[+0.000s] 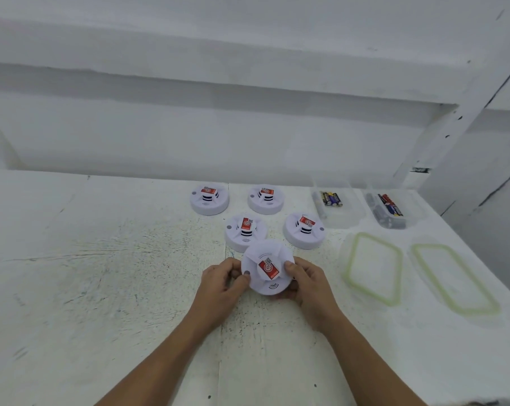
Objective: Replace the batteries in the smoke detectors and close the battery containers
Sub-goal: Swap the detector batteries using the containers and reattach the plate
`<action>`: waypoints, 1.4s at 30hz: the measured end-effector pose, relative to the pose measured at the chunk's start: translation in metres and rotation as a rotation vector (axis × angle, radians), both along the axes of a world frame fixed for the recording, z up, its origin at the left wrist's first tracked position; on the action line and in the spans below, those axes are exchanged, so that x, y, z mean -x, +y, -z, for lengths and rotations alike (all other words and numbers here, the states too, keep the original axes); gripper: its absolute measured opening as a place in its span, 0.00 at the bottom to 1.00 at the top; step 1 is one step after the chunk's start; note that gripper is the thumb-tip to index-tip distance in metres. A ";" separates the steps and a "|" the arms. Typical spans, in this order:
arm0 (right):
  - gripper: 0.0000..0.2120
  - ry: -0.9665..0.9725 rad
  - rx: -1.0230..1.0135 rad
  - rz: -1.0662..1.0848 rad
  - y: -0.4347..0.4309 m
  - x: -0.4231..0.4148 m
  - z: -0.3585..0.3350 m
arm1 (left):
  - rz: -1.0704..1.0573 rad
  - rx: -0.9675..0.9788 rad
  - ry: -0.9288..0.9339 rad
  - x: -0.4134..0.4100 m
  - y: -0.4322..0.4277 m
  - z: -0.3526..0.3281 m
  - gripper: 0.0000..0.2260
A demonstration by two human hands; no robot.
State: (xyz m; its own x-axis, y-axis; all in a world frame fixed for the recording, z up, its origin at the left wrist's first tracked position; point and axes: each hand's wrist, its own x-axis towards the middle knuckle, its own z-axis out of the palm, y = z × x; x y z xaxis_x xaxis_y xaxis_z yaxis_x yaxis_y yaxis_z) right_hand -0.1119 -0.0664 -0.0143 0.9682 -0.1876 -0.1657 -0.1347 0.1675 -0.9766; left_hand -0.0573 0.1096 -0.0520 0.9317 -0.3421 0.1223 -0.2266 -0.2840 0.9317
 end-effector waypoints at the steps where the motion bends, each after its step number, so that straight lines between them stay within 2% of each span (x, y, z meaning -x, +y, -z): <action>1: 0.12 0.003 0.004 -0.009 0.000 0.000 0.002 | 0.001 0.010 0.000 0.000 0.000 0.000 0.14; 8: 0.12 0.013 0.045 -0.016 -0.001 0.000 0.008 | -0.009 0.002 -0.009 -0.002 -0.001 0.001 0.20; 23: 0.10 -0.032 0.046 0.049 0.001 0.005 0.013 | -0.020 -0.041 -0.019 0.001 -0.001 0.002 0.12; 39: 0.09 -0.054 0.066 0.058 0.002 0.006 0.012 | -0.021 -0.036 -0.004 0.003 0.000 -0.001 0.18; 42: 0.09 -0.071 0.065 0.033 0.001 0.007 0.012 | -0.007 0.027 0.032 0.008 -0.001 -0.007 0.16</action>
State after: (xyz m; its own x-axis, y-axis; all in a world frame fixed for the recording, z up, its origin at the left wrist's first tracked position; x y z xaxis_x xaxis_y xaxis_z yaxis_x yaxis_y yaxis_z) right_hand -0.1192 -0.0649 -0.0264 0.9703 -0.2273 -0.0831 -0.0601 0.1061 -0.9925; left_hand -0.0654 0.1086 -0.0454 0.9377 -0.3322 0.1015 -0.1947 -0.2605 0.9456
